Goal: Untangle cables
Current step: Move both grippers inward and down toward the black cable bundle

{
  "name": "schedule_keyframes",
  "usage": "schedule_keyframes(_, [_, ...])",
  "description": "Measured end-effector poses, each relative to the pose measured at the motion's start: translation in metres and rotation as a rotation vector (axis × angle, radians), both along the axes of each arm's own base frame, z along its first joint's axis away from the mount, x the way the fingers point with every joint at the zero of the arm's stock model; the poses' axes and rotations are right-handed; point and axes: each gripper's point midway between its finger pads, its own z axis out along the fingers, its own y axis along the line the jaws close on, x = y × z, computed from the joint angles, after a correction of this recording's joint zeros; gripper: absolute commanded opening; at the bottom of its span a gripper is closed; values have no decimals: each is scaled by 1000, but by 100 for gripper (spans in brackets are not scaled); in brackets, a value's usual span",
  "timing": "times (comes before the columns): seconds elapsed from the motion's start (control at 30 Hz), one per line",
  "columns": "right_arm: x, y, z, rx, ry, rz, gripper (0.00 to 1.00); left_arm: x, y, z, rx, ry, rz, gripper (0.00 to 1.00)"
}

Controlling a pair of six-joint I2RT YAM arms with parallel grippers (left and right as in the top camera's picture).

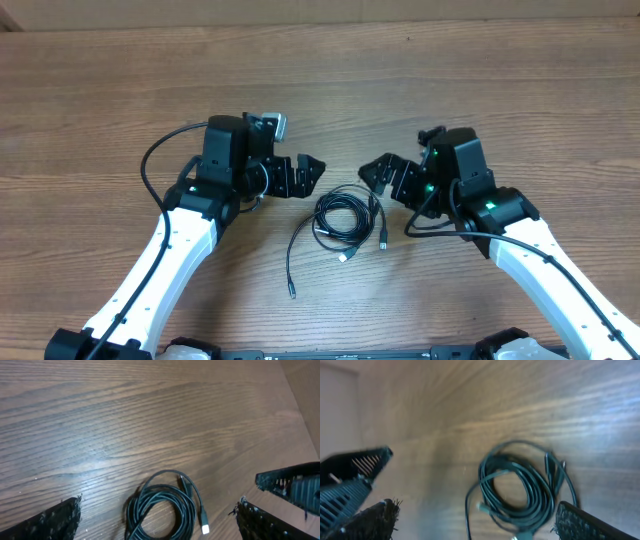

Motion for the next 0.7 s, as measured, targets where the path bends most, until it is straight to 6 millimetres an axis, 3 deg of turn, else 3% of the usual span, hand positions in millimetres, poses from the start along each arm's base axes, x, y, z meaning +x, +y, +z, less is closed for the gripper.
schedule_keyframes(0.33, [-10, -17, -18, -74, 96, -86, 100, -6, 22, -26, 146, 56, 42, 100])
schedule_keyframes(0.47, [-9, -20, -30, -66, 173, -164, 100, -12, 29, -56, 190, 172, 79, 100])
schedule_keyframes(0.7, [-23, -22, -71, -87, 386, -238, 100, -33, 28, -107, 188, 421, 116, 100])
